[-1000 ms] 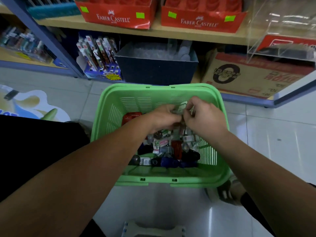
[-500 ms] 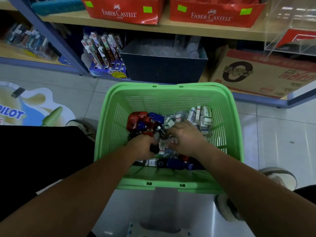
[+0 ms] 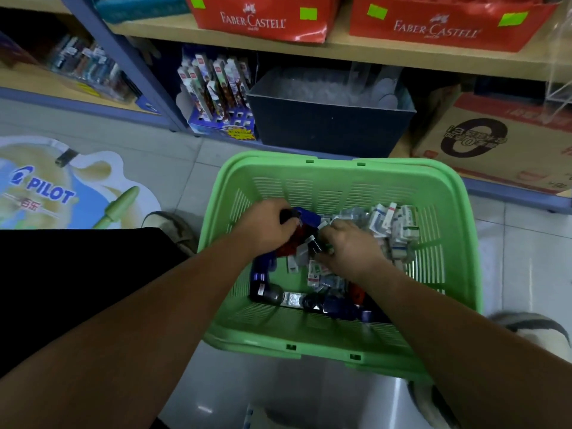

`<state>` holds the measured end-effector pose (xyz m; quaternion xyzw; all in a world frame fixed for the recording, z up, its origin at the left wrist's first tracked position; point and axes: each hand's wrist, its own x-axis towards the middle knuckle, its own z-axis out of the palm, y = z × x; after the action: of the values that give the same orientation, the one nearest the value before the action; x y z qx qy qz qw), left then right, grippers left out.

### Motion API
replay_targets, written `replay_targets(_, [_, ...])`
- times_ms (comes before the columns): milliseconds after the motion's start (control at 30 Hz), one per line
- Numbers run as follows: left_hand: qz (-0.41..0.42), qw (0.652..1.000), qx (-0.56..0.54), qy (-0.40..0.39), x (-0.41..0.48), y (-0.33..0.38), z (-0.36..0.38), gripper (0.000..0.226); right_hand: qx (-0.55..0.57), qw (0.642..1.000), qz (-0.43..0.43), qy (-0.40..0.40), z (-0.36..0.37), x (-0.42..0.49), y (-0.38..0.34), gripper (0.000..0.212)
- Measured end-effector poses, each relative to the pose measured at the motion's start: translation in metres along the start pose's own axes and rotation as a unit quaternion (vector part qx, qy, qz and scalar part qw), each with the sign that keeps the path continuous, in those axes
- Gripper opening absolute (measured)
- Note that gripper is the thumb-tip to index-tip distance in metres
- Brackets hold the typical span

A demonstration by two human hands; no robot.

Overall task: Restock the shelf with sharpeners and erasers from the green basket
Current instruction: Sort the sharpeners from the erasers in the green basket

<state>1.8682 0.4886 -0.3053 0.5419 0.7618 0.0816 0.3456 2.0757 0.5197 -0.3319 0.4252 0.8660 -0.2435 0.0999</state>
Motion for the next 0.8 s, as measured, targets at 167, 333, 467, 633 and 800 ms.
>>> replay_targets(167, [0.042,0.990,0.098,0.094,-0.014,0.003,-0.002,0.041,-0.016,0.999,-0.012,0.025,0.017,0.011,-0.008,0.055])
replay_targets(333, [-0.054,0.994,-0.015,-0.097,-0.031,-0.016,0.038,0.008,-0.031,0.996,-0.025,0.076,0.040,0.016,-0.015,0.025])
replay_targets(467, [-0.088,0.987,-0.009,-0.131,-0.029,-0.024,0.059,0.020,0.094,0.994,-0.003,0.052,0.021,0.012,-0.008,0.019])
replay_targets(633, [-0.108,0.977,-0.014,-0.185,-0.018,-0.014,0.074,0.046,0.146,0.986,0.046,0.063,-0.026,0.004,0.016,0.016])
replay_targets(800, [-0.098,0.967,0.065,-0.224,-0.020,-0.010,0.087,0.042,-0.016,0.980,0.061,0.191,-0.033,-0.012,0.039,0.020])
